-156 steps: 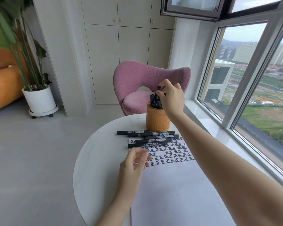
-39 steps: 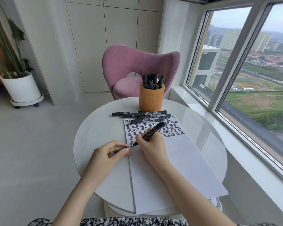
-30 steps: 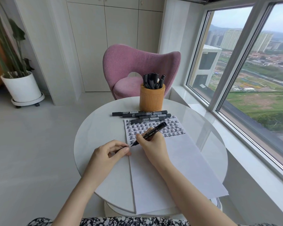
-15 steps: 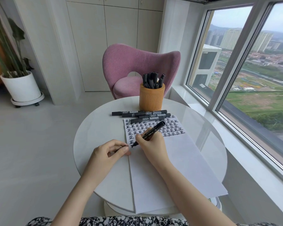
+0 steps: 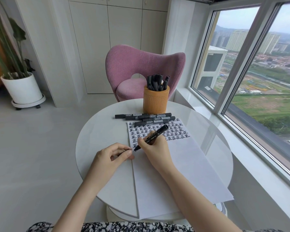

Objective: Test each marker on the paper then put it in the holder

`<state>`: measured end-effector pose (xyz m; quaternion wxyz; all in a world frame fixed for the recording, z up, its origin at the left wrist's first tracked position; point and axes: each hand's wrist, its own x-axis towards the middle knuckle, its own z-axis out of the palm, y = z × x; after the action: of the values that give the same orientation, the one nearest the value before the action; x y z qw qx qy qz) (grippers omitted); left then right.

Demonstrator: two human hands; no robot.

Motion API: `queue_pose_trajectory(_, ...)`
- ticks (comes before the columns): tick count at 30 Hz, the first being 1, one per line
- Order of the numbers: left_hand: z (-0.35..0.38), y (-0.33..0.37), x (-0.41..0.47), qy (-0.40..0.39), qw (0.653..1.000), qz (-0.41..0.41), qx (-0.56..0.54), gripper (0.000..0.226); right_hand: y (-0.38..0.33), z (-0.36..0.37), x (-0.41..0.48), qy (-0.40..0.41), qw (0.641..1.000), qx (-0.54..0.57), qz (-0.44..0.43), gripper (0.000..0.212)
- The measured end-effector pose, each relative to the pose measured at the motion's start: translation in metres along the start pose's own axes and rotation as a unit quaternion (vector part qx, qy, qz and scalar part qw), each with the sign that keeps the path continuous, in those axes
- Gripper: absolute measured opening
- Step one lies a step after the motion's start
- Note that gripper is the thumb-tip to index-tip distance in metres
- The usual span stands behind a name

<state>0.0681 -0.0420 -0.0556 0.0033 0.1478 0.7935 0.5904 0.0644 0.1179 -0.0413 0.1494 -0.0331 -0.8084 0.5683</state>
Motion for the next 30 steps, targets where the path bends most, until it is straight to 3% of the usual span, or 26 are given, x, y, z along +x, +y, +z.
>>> queue_pose_trajectory(7, 0.0015, 0.0034, -0.0010, 0.002, 1.000, 0.000, -0.005, 0.003, -0.0044, -0.0023, -0.0028, -0.001, 1.000, -0.001, -0.006, 0.032)
queue_pose_trajectory(16, -0.0008, 0.0044, -0.0008, 0.006, 1.000, 0.012, 0.013, 0.005, -0.0021, -0.0010, -0.0025, -0.010, 1.000, 0.000, 0.001, 0.034)
queue_pose_trajectory(23, -0.0015, 0.0040, -0.0010, 0.003, 1.000, 0.014, 0.006, 0.025, -0.0035, -0.0015, -0.0026, 0.009, 1.000, -0.006, -0.003, 0.037)
queue_pose_trajectory(28, 0.0000, 0.0013, 0.0000, 0.007, 1.000, 0.009, 0.004, 0.001, -0.0027, -0.0021, -0.0026, 0.026, 1.000, 0.001, -0.012, 0.029)
queue_pose_trajectory(30, 0.0009, 0.0014, -0.0004, 0.005, 1.000, 0.009, 0.001, 0.004, -0.0019, -0.0023, -0.0024, 0.026, 1.000, 0.001, -0.013, 0.029)
